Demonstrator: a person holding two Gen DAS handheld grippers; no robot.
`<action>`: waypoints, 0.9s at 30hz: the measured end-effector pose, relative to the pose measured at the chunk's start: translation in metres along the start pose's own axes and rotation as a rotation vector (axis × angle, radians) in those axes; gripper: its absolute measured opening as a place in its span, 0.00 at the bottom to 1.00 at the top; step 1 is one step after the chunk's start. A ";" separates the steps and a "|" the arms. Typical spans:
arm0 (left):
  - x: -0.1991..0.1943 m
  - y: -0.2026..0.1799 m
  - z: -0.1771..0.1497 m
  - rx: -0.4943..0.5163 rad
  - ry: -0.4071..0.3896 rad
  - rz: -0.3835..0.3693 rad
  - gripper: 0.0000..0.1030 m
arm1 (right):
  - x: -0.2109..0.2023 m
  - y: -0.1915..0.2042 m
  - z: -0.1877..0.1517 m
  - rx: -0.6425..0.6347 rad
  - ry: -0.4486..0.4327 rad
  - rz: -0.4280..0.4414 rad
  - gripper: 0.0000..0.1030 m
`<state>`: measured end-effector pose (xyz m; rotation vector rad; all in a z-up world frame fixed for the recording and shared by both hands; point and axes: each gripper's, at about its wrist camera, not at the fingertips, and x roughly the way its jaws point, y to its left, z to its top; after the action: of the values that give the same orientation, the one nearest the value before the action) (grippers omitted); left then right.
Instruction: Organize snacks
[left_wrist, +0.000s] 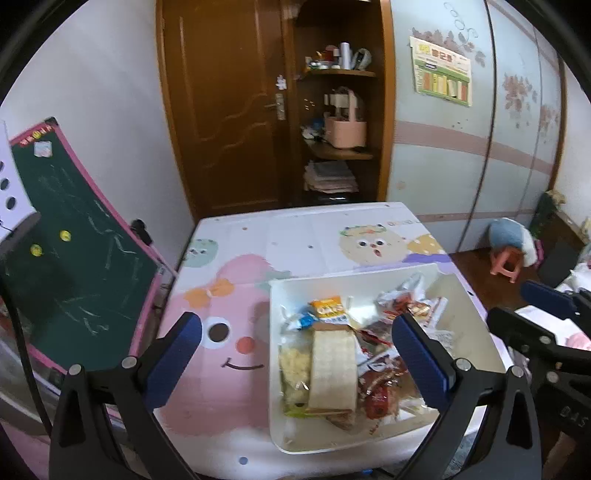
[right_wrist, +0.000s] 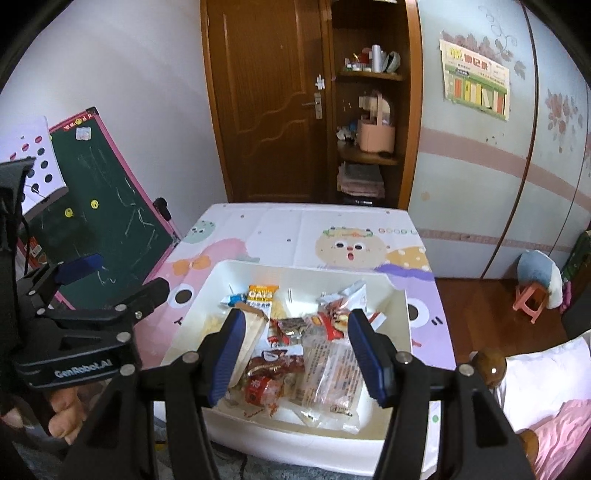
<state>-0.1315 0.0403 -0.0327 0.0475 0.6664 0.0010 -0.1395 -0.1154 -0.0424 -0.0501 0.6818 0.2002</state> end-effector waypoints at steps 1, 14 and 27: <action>-0.001 -0.001 0.001 0.002 0.001 0.017 0.99 | -0.002 0.001 0.001 -0.003 -0.005 -0.003 0.56; -0.016 -0.002 0.029 -0.011 0.026 -0.007 0.99 | -0.021 -0.006 0.020 0.007 -0.017 0.019 0.62; -0.005 -0.004 0.017 -0.032 0.113 -0.032 0.99 | -0.012 0.001 0.013 0.026 0.006 -0.008 0.71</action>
<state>-0.1247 0.0359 -0.0166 0.0061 0.7801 -0.0164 -0.1407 -0.1149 -0.0251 -0.0284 0.6904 0.1831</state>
